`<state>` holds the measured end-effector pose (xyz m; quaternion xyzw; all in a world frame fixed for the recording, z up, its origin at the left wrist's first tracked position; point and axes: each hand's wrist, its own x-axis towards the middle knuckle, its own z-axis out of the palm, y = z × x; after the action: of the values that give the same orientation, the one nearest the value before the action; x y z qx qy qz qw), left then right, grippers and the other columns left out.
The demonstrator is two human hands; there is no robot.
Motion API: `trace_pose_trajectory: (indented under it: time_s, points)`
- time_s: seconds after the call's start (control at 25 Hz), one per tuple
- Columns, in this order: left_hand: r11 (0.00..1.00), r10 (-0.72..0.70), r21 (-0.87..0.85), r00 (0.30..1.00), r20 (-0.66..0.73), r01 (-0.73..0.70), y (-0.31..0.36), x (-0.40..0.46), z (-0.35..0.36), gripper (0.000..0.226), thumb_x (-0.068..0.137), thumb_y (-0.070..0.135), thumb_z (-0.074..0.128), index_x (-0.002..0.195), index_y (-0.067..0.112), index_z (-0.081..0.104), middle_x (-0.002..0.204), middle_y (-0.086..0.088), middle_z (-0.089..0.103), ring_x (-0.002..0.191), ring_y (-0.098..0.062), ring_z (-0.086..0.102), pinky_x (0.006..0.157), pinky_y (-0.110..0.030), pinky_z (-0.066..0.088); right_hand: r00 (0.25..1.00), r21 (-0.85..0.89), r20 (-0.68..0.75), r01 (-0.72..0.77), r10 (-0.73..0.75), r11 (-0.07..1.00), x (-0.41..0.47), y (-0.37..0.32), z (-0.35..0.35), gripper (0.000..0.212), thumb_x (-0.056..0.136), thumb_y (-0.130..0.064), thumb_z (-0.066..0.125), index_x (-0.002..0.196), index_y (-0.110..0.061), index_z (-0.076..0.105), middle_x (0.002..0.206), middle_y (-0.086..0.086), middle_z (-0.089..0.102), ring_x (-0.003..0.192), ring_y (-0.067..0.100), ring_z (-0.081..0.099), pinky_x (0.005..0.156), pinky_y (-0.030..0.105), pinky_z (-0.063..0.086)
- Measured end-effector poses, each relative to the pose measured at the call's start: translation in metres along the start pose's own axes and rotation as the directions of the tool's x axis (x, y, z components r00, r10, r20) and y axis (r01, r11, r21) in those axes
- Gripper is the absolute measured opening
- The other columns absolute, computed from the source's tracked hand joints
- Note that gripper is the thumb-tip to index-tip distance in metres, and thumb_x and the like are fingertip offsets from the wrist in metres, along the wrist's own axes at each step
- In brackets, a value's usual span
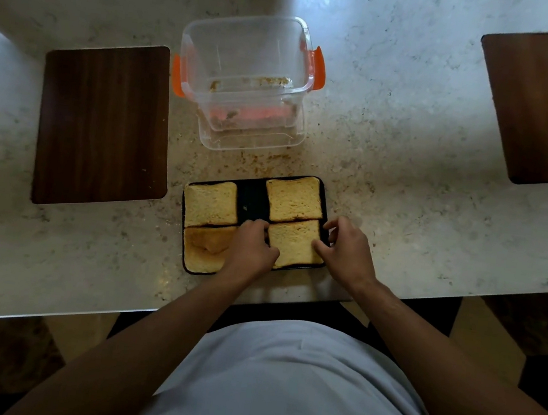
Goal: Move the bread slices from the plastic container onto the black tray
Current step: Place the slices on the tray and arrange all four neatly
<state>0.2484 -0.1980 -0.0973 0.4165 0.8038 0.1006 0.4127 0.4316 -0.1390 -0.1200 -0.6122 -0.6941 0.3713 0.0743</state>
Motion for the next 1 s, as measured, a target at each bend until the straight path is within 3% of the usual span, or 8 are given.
trace_pose_trajectory:
  time_s: [0.28, 0.6, 0.72, 0.84, 1.0]
  points:
    - [1.000, -0.005, -0.011, 1.000, -0.003, 0.005, 0.007, 0.003, 0.005, 0.051, 0.081, 0.012, 0.071, 0.130, 0.007, 0.058, 0.113, -0.009, 0.056, 0.093, -0.025, 0.062, 0.085, -0.045, 0.056, 0.999, 0.060, 0.010, -0.048, 0.047, 0.997, 0.000, 0.007, -0.005, 0.029, 0.083, -0.025, 0.078, 0.104, -0.019, 0.059, 0.083, -0.002, 0.063, 0.081, 0.016, 0.062, 0.074, 0.038, 0.054]
    - [0.998, -0.019, -0.063, 1.000, -0.005, 0.019, 0.005, 0.005, 0.005, 0.056, 0.083, 0.014, 0.070, 0.136, 0.009, 0.054, 0.118, -0.009, 0.061, 0.098, -0.023, 0.062, 0.085, -0.037, 0.054, 0.999, 0.072, 0.021, -0.037, 0.036, 0.997, 0.001, 0.007, -0.006, 0.028, 0.084, -0.023, 0.077, 0.106, -0.020, 0.059, 0.080, -0.004, 0.062, 0.078, 0.013, 0.062, 0.072, 0.034, 0.054]
    - [0.995, -0.041, -0.094, 0.998, -0.044, 0.037, 0.005, 0.003, 0.006, 0.052, 0.084, 0.011, 0.069, 0.134, 0.009, 0.055, 0.100, 0.000, 0.062, 0.091, -0.019, 0.063, 0.076, -0.034, 0.053, 0.999, 0.066, 0.026, -0.032, 0.030, 0.997, 0.002, 0.007, -0.007, 0.030, 0.084, -0.022, 0.077, 0.107, -0.019, 0.059, 0.082, -0.003, 0.063, 0.078, 0.014, 0.063, 0.072, 0.036, 0.055]
    - [0.987, -0.078, -0.143, 0.996, -0.036, 0.072, 0.004, 0.005, 0.007, 0.067, 0.085, 0.012, 0.068, 0.146, 0.009, 0.041, 0.090, 0.006, 0.059, 0.092, -0.021, 0.062, 0.077, -0.034, 0.051, 0.999, 0.066, 0.032, -0.019, 0.017, 0.998, 0.003, 0.005, -0.007, 0.036, 0.084, -0.023, 0.076, 0.115, -0.018, 0.058, 0.086, -0.003, 0.064, 0.080, 0.014, 0.063, 0.072, 0.034, 0.055]
    - [0.993, -0.068, -0.098, 0.998, -0.009, 0.067, 0.004, 0.011, 0.008, 0.064, 0.083, 0.017, 0.070, 0.142, 0.012, 0.047, 0.106, -0.007, 0.062, 0.095, -0.024, 0.062, 0.078, -0.037, 0.052, 0.999, 0.068, 0.034, -0.008, 0.005, 0.998, 0.004, 0.002, -0.006, 0.038, 0.086, -0.027, 0.074, 0.119, -0.018, 0.056, 0.087, -0.005, 0.063, 0.079, 0.011, 0.063, 0.071, 0.029, 0.053]
